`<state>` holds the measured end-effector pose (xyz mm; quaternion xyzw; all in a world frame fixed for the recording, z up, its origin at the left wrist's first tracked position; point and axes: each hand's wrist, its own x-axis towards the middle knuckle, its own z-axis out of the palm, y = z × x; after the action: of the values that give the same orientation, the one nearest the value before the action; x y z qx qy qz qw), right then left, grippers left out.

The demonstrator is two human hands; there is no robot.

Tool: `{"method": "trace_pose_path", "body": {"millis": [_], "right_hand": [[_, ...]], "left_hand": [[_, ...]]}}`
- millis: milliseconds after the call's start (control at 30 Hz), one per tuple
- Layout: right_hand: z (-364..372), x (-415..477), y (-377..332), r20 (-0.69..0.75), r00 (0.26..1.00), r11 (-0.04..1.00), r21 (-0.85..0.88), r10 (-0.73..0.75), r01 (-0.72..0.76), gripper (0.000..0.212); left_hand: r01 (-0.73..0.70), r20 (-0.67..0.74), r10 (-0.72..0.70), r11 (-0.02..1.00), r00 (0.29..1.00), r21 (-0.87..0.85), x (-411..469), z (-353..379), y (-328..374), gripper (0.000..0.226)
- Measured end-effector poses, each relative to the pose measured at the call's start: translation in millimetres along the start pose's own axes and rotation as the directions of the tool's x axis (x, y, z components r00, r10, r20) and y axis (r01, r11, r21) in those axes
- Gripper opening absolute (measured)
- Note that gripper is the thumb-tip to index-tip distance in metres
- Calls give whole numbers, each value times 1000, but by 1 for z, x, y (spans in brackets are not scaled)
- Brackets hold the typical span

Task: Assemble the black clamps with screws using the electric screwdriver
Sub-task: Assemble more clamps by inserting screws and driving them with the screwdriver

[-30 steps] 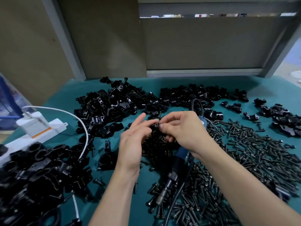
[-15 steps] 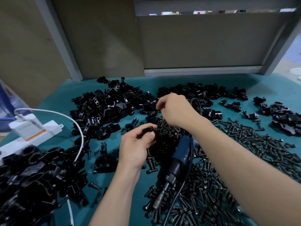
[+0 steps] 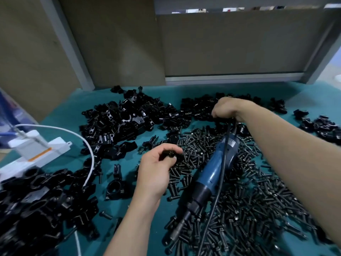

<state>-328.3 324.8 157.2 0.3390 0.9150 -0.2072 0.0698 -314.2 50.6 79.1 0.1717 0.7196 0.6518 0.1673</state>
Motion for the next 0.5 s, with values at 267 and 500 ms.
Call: {"method": "trace_pose_path", "body": {"millis": [267,500], "right_hand": [[5,-6,48,-129,990,960,279,53,-15,30],[10,-13,59,40,990,976,-164,-136,141,43]], "left_hand": [[13,-111,-11,1000,994,17,-3,12,2,38],[55,-47,-57,997,997,-51,12,28,23,35]]}}
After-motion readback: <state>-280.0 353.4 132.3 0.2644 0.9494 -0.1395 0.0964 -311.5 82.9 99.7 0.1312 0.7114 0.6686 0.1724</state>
